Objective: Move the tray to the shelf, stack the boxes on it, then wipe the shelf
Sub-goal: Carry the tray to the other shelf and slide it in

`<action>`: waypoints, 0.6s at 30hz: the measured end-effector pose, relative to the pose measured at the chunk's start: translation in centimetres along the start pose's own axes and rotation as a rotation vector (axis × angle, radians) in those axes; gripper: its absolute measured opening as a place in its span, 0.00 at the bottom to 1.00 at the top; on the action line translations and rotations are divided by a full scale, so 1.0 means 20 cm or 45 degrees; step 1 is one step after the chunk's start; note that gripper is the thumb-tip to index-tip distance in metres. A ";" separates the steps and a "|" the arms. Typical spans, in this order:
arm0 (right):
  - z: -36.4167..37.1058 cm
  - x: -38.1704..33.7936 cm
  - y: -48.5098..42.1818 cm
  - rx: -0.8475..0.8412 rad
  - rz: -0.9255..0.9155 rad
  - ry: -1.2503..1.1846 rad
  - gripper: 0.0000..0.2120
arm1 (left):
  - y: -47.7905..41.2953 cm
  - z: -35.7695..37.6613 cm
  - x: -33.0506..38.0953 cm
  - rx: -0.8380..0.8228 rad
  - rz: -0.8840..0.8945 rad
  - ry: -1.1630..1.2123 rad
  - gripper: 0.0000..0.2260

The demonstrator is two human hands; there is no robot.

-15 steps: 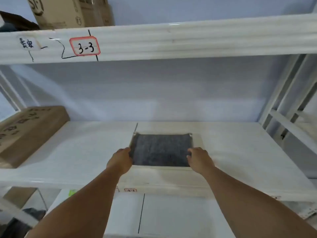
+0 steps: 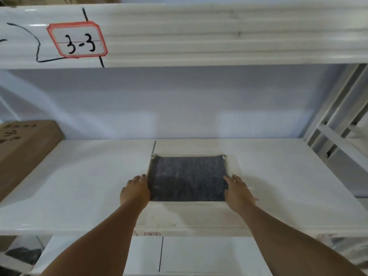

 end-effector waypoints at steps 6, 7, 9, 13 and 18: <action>-0.02 0.03 -0.01 0.240 0.273 -0.204 0.27 | -0.05 0.05 -0.01 -0.058 -0.004 0.133 0.11; -0.01 0.04 -0.01 0.266 0.351 -0.262 0.26 | -0.07 0.06 -0.01 -0.081 -0.017 0.220 0.11; 0.00 0.05 0.01 0.306 0.487 -0.347 0.25 | -0.10 0.09 -0.05 -0.153 -0.145 0.402 0.11; 0.01 0.08 0.05 0.287 0.647 -0.425 0.21 | -0.16 0.13 -0.11 -0.279 -0.286 0.541 0.11; 0.02 0.09 0.14 0.375 0.723 -0.561 0.17 | -0.17 0.10 -0.06 -0.259 -0.188 0.617 0.10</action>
Point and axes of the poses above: each hand's wrist, its own y-axis away from the middle knuckle, its own z-axis out of the palm, x = y × z, the point moved 7 cm from there along -y, towards the middle knuckle, and after that the axes turned 13 degrees about -z, right-handed, at the moved point
